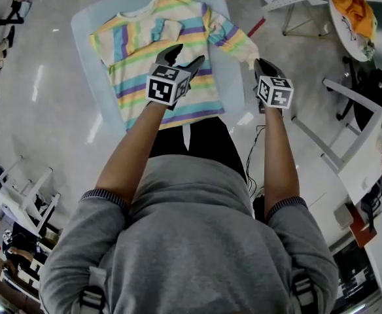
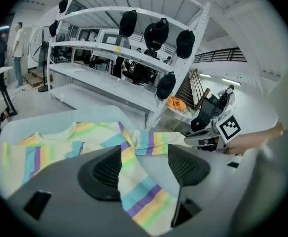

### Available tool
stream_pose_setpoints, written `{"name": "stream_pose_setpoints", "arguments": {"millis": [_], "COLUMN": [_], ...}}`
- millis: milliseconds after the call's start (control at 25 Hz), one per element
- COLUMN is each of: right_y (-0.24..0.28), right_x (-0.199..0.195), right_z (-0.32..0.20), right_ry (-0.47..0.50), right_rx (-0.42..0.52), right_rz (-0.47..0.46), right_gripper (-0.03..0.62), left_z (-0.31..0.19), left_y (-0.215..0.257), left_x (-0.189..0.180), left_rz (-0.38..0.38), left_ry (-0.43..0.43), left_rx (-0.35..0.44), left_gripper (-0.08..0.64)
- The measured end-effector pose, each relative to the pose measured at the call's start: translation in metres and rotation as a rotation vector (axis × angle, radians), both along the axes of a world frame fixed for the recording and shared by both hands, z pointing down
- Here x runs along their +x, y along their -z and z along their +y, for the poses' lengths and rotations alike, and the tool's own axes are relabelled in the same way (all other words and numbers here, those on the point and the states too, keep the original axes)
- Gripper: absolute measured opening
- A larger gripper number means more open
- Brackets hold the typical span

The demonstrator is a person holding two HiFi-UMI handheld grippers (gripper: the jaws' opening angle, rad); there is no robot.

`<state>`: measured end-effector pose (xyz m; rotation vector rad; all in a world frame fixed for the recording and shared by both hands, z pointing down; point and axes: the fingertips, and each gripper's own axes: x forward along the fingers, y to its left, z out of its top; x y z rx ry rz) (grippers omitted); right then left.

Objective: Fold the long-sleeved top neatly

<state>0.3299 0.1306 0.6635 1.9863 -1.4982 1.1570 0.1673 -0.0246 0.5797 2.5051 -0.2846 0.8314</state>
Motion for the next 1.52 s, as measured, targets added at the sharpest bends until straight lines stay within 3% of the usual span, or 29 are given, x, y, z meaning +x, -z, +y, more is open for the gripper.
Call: {"name": "stream_pose_setpoints", "arguments": {"millis": [280, 480, 640, 1000, 1320, 1520], "right_y": [0.065, 0.101, 0.133, 0.185, 0.211, 0.213], "right_x": [0.074, 0.104, 0.105, 0.061, -0.001, -0.049], "right_z": [-0.010, -0.024, -0.045, -0.107, -0.161, -0.194], "right_ry": [0.079, 0.217, 0.356, 0.718, 0.906, 1.025], "right_rx": [0.022, 0.012, 0.006, 0.028, 0.074, 0.100], "right_rz": [0.180, 0.351, 0.533, 0.976, 1.167, 1.217], "right_gripper": [0.046, 0.046, 0.046, 0.046, 0.044, 0.044], "left_z": [-0.029, -0.040, -0.046, -0.070, -0.101, -0.115], "left_y": [0.048, 0.071, 0.088, 0.129, 0.139, 0.131], "left_x": [0.009, 0.014, 0.012, -0.010, -0.059, -0.089], "left_rz": [0.055, 0.074, 0.076, 0.105, 0.125, 0.120], "left_ry": [0.057, 0.093, 0.120, 0.202, 0.221, 0.235], "left_rx": [0.062, 0.096, 0.122, 0.192, 0.250, 0.251], "left_gripper": [0.308, 0.308, 0.308, 0.308, 0.308, 0.308]}}
